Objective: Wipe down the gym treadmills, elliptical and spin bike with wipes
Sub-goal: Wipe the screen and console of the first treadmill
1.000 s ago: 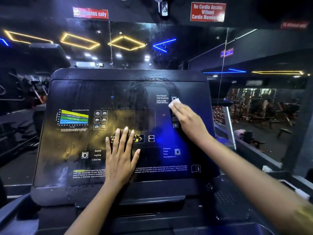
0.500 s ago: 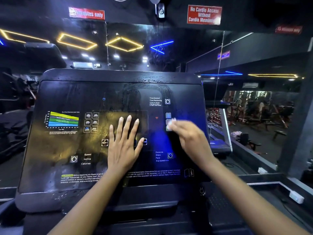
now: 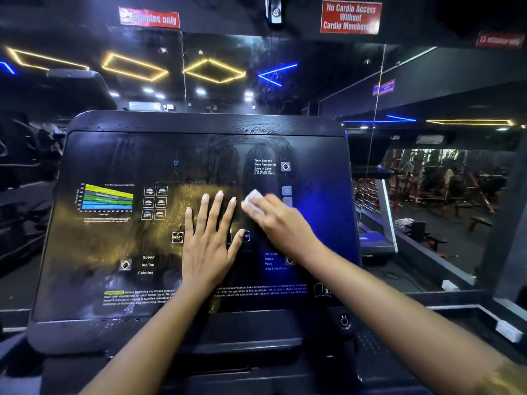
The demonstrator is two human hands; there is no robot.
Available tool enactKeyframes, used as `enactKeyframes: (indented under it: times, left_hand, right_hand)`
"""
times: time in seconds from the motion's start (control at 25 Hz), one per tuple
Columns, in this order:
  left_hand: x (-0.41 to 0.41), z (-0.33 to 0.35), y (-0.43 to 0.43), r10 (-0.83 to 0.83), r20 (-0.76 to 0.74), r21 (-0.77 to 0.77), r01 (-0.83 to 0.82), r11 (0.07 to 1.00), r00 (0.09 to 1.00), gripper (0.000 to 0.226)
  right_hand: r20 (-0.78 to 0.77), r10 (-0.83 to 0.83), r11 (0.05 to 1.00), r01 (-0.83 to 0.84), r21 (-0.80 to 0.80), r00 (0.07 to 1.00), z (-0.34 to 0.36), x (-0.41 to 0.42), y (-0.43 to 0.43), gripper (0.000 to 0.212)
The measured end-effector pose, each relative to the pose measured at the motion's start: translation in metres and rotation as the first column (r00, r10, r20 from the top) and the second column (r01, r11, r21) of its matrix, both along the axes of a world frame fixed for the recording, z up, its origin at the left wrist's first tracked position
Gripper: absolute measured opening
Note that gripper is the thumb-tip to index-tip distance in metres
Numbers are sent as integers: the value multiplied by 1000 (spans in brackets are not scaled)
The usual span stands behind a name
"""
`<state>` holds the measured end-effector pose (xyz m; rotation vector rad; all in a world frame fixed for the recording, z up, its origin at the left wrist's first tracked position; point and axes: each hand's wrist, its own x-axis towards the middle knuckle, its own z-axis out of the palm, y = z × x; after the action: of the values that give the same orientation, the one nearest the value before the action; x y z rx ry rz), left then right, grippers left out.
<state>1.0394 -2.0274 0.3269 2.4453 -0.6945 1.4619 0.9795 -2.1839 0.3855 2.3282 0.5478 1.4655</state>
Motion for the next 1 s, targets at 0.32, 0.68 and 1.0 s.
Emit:
enactKeyframes:
  times: [0.32, 0.68, 1.0]
  left_hand:
    - [-3, 1, 0, -18, -12, -10, 18, 1000, 1000, 61]
    - [-3, 1, 0, -22, -11, -18, 21, 1000, 1000, 63]
    - [-3, 1, -1, -24, 20, -29, 25, 999, 1000, 59]
  right_hand:
    - [-83, 180, 983, -176, 54, 980, -26, -42, -28, 29]
    - [19, -73, 983, 69, 169, 997, 25, 3, -28, 34]
    - [-248, 12, 997, 7, 77, 969, -105, -85, -27, 30]
